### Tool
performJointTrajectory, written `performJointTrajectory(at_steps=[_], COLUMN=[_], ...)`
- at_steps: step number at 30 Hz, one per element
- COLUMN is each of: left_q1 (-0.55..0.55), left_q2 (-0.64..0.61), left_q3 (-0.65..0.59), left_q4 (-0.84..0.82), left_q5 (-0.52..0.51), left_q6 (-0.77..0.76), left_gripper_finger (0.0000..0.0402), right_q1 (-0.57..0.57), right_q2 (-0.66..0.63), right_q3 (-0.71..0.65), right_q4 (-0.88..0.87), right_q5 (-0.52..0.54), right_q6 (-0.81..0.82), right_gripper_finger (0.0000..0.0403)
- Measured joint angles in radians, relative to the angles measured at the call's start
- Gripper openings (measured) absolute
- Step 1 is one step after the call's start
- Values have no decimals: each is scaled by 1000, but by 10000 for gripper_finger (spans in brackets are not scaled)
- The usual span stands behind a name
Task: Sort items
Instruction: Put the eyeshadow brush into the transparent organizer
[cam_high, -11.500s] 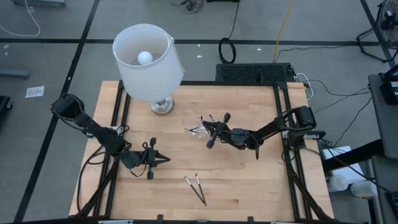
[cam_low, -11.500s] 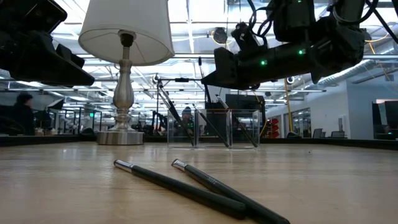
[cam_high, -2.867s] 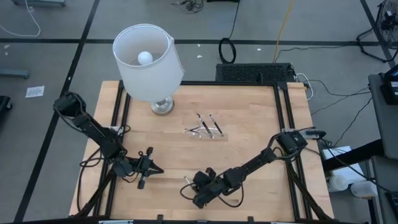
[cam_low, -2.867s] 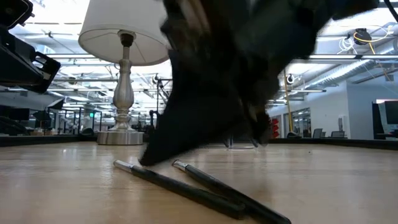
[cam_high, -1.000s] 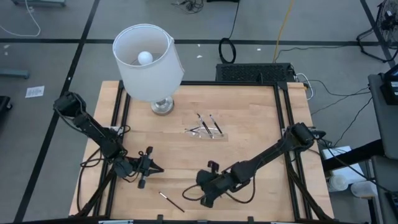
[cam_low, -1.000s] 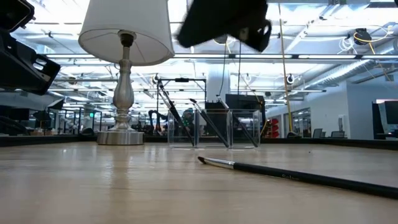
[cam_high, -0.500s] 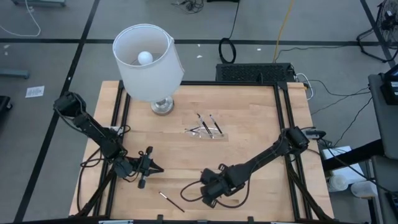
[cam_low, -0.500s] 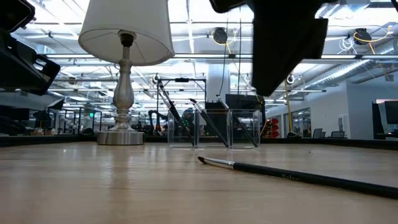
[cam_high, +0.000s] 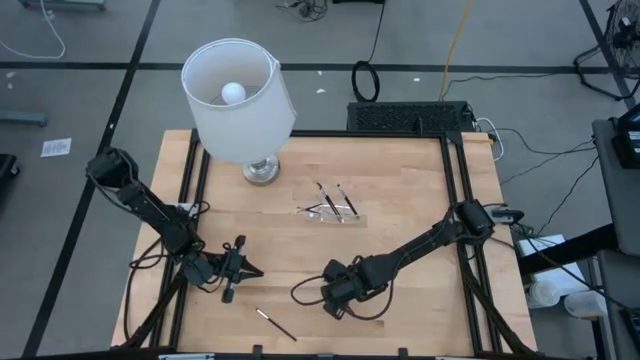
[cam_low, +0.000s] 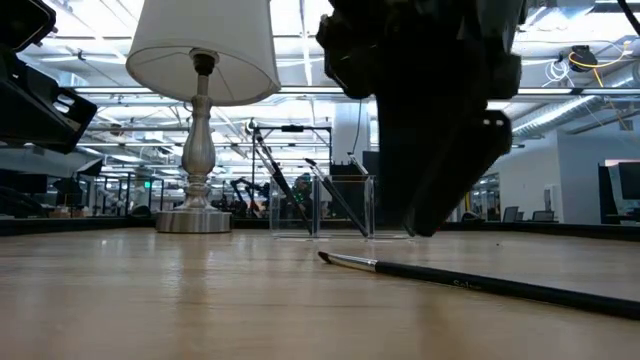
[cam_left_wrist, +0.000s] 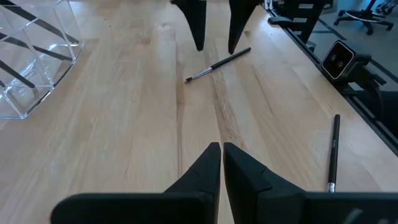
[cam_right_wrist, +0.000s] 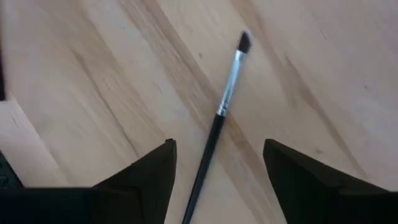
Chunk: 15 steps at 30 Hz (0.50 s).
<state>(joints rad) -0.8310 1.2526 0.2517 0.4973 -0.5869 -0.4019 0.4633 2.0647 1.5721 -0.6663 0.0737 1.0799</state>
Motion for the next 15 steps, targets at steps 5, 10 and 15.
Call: performJointTrajectory(at_steps=[5,10,15], left_q1=[0,0,0], left_q2=[0,0,0], left_q3=[0,0,0], left_q4=[0,1,1], left_q5=[0,-1,-2], left_q6=[2,1,1], left_gripper_finger=[26,26,26], right_q1=[1,11,18], right_q2=[13,67,104], right_q3=[-28,-21,-21], right_q4=[31,87,-6], right_q5=[1,-28,-21], right_q6=[-2,-10,41], right_gripper_finger=[207,186,166])
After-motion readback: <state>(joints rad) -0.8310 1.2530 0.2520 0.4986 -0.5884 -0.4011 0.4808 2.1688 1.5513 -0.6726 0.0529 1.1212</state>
